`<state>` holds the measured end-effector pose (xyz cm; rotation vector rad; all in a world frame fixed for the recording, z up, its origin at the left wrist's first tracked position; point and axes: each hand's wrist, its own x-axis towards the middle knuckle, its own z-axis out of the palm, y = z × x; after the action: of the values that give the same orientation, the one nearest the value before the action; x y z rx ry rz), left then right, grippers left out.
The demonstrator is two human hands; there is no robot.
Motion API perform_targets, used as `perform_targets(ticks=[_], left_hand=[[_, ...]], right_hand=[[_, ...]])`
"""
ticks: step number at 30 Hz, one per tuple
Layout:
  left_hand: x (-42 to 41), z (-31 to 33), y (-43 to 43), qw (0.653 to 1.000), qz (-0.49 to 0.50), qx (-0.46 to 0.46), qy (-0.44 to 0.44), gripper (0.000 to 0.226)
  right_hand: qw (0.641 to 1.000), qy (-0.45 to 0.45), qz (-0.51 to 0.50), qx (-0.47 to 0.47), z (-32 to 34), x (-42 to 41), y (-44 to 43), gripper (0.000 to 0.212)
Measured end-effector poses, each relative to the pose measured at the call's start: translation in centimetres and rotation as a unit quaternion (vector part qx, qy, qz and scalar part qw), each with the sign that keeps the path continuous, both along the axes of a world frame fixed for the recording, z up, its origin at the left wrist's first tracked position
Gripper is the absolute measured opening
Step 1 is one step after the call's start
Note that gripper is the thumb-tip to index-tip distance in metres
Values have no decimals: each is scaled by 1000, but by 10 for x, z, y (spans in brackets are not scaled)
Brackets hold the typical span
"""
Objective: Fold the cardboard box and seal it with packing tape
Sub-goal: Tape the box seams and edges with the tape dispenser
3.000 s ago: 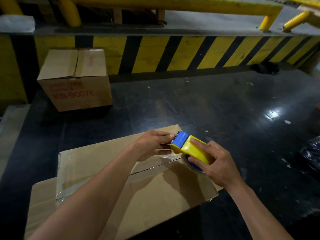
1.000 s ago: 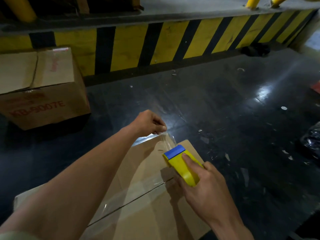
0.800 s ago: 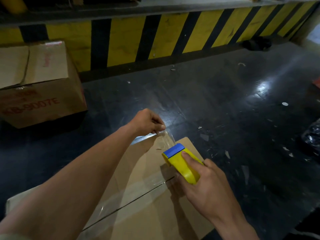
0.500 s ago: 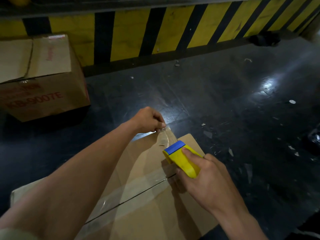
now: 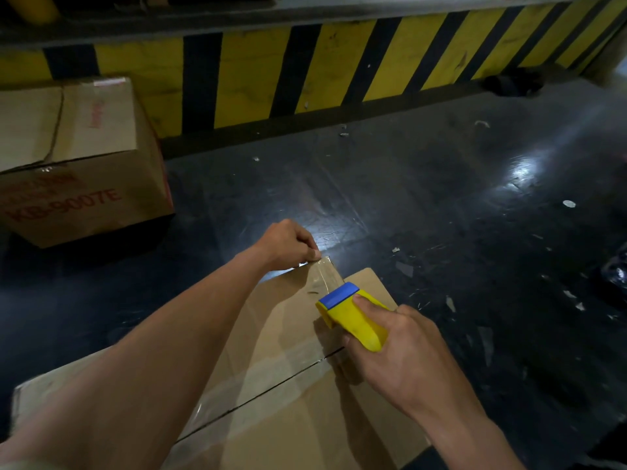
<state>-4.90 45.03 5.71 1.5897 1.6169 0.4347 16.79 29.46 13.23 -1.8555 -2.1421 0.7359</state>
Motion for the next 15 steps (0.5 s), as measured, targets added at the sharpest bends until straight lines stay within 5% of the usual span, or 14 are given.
perform_targets(ticks=[15], left_hand=[[3,-1,0,1000,5,-3,-8,17]], right_hand=[[1000,-12,4,1,-2,-3,6,62]])
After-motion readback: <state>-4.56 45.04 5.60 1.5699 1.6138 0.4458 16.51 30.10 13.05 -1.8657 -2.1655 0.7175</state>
